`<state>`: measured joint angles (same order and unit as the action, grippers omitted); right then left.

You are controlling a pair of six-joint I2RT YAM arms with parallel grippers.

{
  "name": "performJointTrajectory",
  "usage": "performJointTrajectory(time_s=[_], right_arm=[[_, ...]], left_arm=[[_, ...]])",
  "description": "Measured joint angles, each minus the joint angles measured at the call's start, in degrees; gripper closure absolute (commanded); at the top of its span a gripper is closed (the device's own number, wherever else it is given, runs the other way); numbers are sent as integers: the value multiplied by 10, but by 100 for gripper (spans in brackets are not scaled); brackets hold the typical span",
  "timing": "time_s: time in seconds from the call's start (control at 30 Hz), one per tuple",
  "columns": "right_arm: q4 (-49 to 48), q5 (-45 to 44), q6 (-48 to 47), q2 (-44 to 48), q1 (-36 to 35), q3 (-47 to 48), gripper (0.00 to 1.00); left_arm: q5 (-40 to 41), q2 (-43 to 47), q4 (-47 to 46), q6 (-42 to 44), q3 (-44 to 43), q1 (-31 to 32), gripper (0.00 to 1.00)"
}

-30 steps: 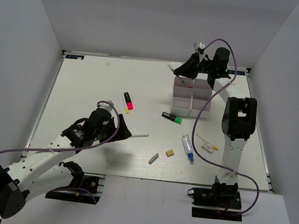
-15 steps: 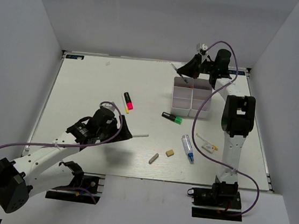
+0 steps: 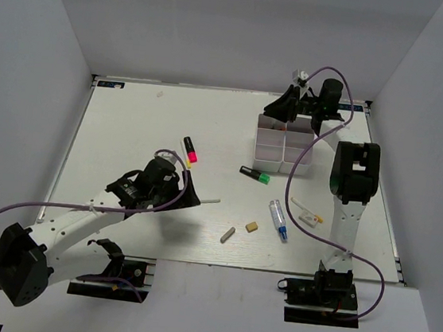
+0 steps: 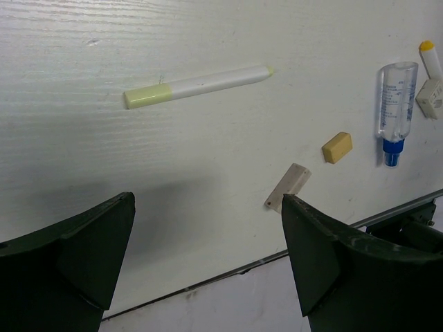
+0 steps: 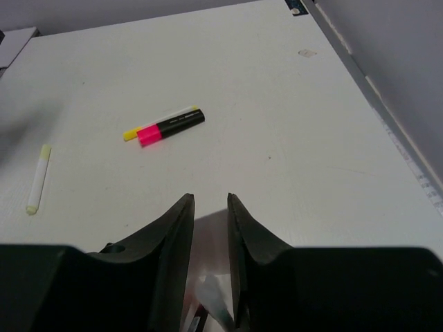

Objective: Sort the stationery into containers
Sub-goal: Place the stationery into the container, then grab a piece of stationery with the left arm

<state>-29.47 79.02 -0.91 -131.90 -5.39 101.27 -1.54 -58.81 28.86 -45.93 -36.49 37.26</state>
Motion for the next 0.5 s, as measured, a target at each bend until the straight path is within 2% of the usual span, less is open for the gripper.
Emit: performJointTrajectory(time_s=[0.3, 0.4, 0.5], right_arm=[[16, -24, -17, 61, 8, -70, 65], [89, -81, -63, 121, 9, -76, 58], [203, -170, -146, 190, 8, -58, 56]], left_arm=[[-9, -9, -6, 17, -8, 0, 4], [-9, -9, -10, 25, -14, 0, 4], [-9, -9, -20, 35, -16, 0, 4]])
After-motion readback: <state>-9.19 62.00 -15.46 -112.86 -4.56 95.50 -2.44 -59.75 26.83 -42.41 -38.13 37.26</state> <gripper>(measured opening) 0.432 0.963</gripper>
